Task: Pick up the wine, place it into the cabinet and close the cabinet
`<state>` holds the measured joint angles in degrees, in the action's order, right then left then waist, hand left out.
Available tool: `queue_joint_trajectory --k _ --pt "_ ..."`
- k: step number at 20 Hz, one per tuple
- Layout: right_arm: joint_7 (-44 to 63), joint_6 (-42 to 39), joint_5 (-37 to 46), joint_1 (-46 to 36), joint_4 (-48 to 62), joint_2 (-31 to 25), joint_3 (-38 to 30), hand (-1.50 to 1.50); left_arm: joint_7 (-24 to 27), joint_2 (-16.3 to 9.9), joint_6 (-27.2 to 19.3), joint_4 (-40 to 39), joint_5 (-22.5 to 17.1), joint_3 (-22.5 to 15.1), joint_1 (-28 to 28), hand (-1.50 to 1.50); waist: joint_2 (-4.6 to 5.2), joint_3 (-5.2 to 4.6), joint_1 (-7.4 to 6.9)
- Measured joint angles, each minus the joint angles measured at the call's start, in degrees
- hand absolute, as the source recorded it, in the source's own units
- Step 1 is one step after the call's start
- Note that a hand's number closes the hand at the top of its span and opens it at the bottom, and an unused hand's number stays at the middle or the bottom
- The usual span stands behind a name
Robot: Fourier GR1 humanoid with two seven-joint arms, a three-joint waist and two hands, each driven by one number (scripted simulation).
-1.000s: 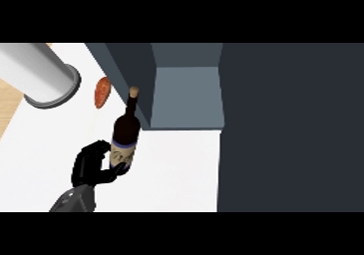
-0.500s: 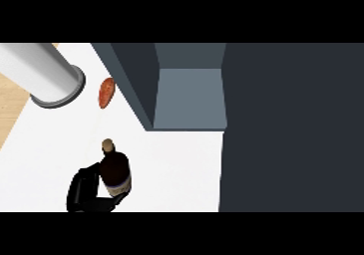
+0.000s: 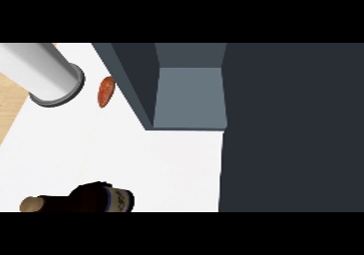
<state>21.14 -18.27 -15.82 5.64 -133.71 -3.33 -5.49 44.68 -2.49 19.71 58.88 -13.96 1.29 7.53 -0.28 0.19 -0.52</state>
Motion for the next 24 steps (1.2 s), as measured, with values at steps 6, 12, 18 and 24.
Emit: queue_joint_trajectory --k 6,12,18,24 --pt "0.3 0.4 0.2 -1.7 0.7 -0.1 0.2 -1.5 -9.7 1.4 -1.7 18.9 -3.5 -4.9 8.1 1.5 0.14 -0.11 0.12" --pt "0.6 1.2 1.6 -2.6 1.8 0.7 1.8 -1.5 -19.6 1.9 -6.4 33.2 -5.9 -8.4 10.4 1.5 0.2 -0.15 0.26" --pt "1.2 0.3 -1.1 -2.6 1.5 -0.8 -0.3 -1.5 -26.8 2.4 -16.4 40.9 -6.2 -11.9 5.1 1.5 0.23 -0.17 0.51" --pt "1.3 0.3 -1.9 -2.9 1.6 -1.2 -1.2 -1.5 -31.2 2.4 -27.0 41.0 -6.3 -17.3 -3.0 1.5 0.26 -0.18 0.71"
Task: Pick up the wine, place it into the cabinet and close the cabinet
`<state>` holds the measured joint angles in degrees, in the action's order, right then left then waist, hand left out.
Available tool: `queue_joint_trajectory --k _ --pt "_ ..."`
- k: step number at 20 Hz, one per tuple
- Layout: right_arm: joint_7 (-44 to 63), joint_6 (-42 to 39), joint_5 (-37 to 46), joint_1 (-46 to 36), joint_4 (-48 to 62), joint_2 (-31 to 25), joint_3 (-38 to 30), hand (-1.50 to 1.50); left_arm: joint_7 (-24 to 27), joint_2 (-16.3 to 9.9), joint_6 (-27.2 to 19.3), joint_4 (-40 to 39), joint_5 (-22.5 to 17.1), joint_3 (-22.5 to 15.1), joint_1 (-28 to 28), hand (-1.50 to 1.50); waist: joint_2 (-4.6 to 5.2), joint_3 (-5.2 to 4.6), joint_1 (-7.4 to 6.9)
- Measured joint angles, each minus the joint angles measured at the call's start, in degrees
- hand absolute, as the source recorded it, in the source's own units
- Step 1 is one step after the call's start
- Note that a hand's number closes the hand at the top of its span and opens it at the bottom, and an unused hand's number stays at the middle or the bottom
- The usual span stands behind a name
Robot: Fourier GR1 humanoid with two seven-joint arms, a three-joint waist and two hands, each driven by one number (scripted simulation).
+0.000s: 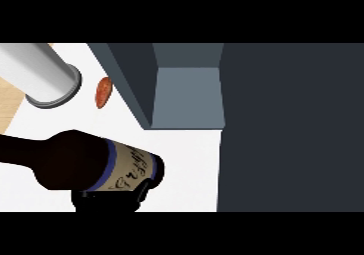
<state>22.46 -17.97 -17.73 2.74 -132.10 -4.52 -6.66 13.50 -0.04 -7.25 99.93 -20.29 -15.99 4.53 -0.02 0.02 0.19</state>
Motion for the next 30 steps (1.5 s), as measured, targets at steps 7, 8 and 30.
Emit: queue_joint_trajectory --k 7,8,30 --pt "-2.2 -1.1 1.3 1.8 0.6 0.8 0.7 -1.5 -1.4 0.0 -9.0 -4.6 0.8 -1.9 -11.2 1.5 0.02 -0.01 0.11" --pt "-2.2 -1.1 1.4 2.1 0.5 0.9 0.7 -1.5 -1.6 0.0 -10.4 -5.9 1.1 -1.8 -13.3 1.5 0.02 -0.01 0.15" --pt "-3.1 -1.2 2.6 1.5 1.2 1.0 1.0 -1.5 9.5 0.0 -24.5 -33.8 -6.2 -10.8 -30.8 1.5 0.08 -0.03 0.4"
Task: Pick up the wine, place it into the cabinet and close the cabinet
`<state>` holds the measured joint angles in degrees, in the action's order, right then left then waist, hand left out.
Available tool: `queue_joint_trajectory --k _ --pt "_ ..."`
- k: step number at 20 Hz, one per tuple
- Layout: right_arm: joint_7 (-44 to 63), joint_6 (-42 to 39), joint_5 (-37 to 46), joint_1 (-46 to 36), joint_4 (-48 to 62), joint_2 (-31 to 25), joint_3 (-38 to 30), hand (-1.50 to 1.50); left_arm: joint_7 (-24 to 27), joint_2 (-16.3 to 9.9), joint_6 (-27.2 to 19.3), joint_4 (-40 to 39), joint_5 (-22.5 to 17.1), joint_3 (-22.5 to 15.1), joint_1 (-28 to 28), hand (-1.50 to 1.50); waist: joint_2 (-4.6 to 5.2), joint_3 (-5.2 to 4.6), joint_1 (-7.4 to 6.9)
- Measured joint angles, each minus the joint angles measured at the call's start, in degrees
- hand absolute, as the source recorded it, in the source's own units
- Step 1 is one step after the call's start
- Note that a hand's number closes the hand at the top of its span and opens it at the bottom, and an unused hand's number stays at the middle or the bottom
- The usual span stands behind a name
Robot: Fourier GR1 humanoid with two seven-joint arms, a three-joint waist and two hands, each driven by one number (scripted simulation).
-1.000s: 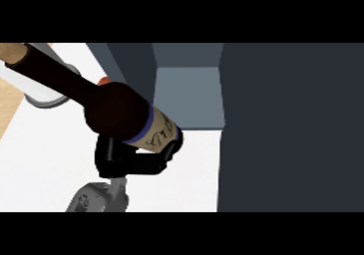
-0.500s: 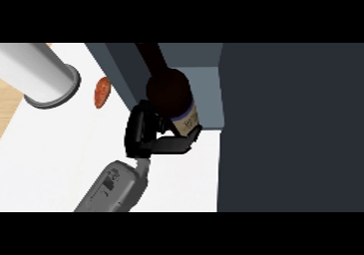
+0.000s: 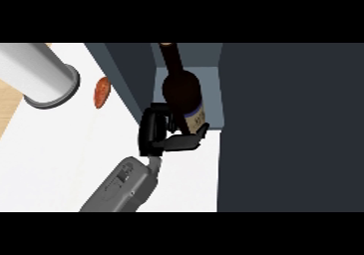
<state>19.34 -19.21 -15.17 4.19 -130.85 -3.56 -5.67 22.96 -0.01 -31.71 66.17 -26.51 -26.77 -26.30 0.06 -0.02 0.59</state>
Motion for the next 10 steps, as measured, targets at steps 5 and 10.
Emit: queue_joint_trajectory --k 5,10 --pt "0.0 -0.7 -2.2 -0.7 1.0 -1.0 -1.8 -1.5 3.7 0.0 1.4 -6.5 -3.2 0.5 -1.5 1.5 0.02 0.01 0.01" --pt "0.4 -0.5 -2.6 -0.4 0.8 -1.0 -1.9 -1.5 8.5 0.0 2.0 -11.3 -7.9 -1.7 -1.2 1.5 0.03 0.01 0.08"
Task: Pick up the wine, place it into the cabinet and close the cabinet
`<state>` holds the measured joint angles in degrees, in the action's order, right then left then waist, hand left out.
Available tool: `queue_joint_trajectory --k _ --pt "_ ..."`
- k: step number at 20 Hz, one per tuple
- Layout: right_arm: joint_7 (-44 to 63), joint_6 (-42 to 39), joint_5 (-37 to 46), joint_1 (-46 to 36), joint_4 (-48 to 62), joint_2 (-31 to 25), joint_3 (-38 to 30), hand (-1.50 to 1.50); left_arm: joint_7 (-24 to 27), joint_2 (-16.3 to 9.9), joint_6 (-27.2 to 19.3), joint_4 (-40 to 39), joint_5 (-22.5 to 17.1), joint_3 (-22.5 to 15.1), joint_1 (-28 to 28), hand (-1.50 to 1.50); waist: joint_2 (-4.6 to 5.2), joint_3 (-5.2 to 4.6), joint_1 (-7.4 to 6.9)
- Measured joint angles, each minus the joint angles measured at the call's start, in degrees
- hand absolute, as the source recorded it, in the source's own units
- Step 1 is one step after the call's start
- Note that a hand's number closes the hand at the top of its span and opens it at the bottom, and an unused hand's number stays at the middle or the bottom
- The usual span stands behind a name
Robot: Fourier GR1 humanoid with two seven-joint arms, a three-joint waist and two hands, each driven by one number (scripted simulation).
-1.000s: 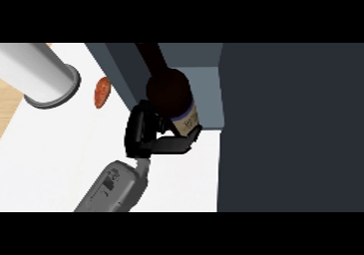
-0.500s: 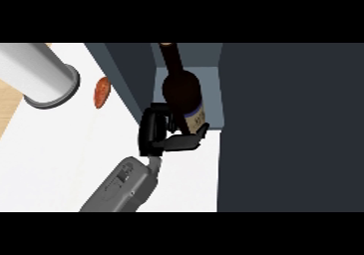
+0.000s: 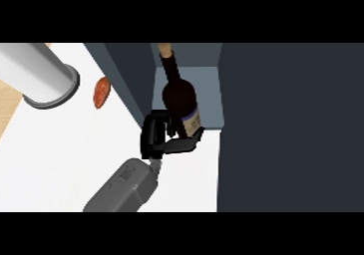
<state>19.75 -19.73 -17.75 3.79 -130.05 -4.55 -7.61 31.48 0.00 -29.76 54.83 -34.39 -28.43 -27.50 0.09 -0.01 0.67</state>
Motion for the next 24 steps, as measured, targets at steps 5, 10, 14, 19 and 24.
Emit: queue_joint_trajectory --k 5,10,14,19,24 --pt "0.1 0.0 -0.5 -1.0 1.4 -0.3 -0.4 -1.5 4.9 0.0 5.0 -7.2 -5.9 2.1 -2.5 1.5 0.07 -0.02 0.14" --pt "0.1 -0.1 -1.1 -1.0 1.3 -0.6 -1.0 -1.5 7.4 0.0 9.0 -12.9 -10.9 2.9 -6.0 1.5 0.08 -0.02 0.27" --pt "0.9 1.1 -0.1 -2.3 1.6 0.0 0.1 -1.5 8.9 0.0 10.3 -17.4 -14.2 1.7 -9.5 1.5 0.12 -0.02 0.43" --pt "0.3 0.6 -0.5 -1.6 1.2 0.0 0.1 -1.5 10.2 0.0 11.6 -22.8 -18.5 0.1 -13.8 1.5 0.23 -0.03 0.94" --pt "0.4 0.7 -0.1 -1.6 1.4 0.4 0.9 -1.5 9.3 0.0 12.7 -24.9 -21.1 0.6 -17.2 1.5 0.19 -0.03 0.8"
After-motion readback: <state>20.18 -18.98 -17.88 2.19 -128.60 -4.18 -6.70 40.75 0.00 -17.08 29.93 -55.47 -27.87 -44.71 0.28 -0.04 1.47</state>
